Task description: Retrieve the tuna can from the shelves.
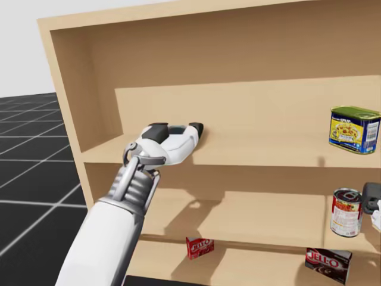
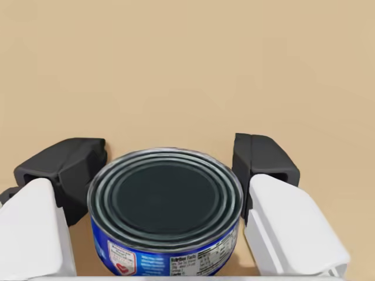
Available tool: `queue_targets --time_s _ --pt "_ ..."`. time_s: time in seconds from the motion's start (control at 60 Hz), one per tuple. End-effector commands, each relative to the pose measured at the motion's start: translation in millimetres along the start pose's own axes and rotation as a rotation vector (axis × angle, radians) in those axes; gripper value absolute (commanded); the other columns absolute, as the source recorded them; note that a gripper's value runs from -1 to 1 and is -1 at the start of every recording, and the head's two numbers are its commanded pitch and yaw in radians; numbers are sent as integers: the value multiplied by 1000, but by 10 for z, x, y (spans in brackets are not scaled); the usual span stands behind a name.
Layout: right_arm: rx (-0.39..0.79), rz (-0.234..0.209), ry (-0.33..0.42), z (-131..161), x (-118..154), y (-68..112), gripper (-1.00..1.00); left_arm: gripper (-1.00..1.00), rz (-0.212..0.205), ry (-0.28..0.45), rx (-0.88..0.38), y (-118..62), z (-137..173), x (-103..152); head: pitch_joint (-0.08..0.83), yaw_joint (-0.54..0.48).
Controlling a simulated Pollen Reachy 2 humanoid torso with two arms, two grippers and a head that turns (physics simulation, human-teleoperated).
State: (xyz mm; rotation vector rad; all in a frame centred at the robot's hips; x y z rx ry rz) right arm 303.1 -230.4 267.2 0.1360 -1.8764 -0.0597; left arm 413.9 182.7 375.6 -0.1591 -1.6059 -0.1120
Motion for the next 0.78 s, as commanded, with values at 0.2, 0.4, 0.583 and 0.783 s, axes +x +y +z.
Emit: queue_targets --time_s 0.2,0.4,0.583,0.783 --pt "-6 -27 8 8 -17 32 -1000 1000 -35 56 -5 -159 211 113 211 245" --pt "-10 -29 7 6 -7 25 -1000 1000 -52 -40 -13 -187 395 378 202 241" --pt "-10 -27 6 6 -3 29 -1000 1000 -86 -92 -17 -252 738 482 202 237" --pt "-8 -34 12 6 -5 27 -1000 1000 -139 -138 -23 -297 1305 386 205 230"
